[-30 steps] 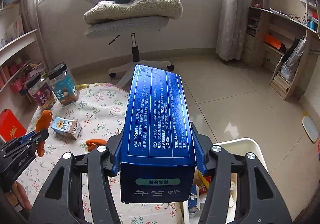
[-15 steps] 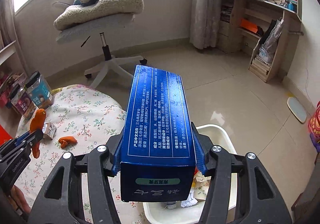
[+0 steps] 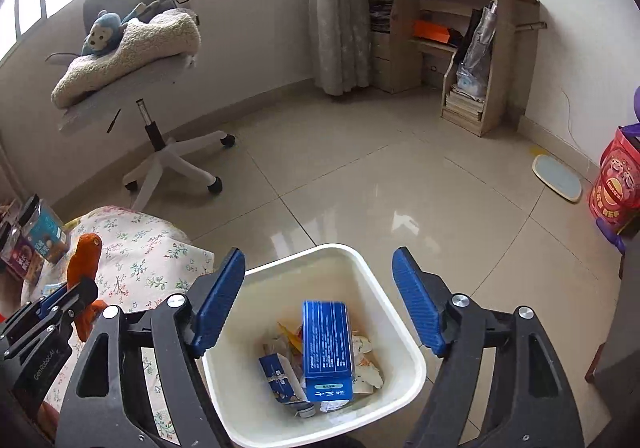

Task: Collect trash
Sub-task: 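Move both tools back over the table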

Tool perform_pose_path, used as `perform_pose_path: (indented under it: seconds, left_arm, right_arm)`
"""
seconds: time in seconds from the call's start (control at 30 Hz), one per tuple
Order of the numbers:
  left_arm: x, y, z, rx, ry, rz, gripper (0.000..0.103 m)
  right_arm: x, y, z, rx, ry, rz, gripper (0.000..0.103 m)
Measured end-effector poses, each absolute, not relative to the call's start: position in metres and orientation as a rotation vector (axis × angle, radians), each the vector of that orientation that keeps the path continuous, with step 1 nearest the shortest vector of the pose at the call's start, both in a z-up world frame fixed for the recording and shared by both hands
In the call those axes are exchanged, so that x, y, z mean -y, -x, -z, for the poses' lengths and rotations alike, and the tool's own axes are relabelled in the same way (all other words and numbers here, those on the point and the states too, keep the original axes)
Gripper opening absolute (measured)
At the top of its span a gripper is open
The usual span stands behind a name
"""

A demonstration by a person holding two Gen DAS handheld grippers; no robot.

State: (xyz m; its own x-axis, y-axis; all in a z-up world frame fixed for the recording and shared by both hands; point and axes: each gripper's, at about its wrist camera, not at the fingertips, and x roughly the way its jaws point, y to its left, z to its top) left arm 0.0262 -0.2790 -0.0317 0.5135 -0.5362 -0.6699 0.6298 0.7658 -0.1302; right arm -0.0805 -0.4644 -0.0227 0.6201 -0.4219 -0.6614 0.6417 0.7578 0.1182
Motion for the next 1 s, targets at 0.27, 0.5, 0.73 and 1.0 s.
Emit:
perform_pose_path:
  seconds: [0.27, 0.5, 0.73, 1.0]
  left_arm:
    - [0.328, -0.005, 0.036, -0.768, -0.181, 0.804, 0.021]
    - [0.360, 0.001, 0.040, -0.819, -0.203, 0.892, 0.041]
    - [0.352, 0.001, 0.026, -0.751, -0.187, 0.855, 0.060]
    - [0.313, -0.012, -0.003, -0.602, -0.137, 0.679, 0.078]
  right_arm:
    - [0.499, 0.116, 0.018, -0.588, -0.423, 0.766, 0.088]
    - [0.518, 0.139, 0.009, -0.509, -0.485, 0.850, 0.091]
    - [0.508, 0.146, -0.005, -0.417, -0.432, 0.897, 0.096]
    - [0.476, 0.130, -0.024, -0.321, -0.350, 0.865, 0.096]
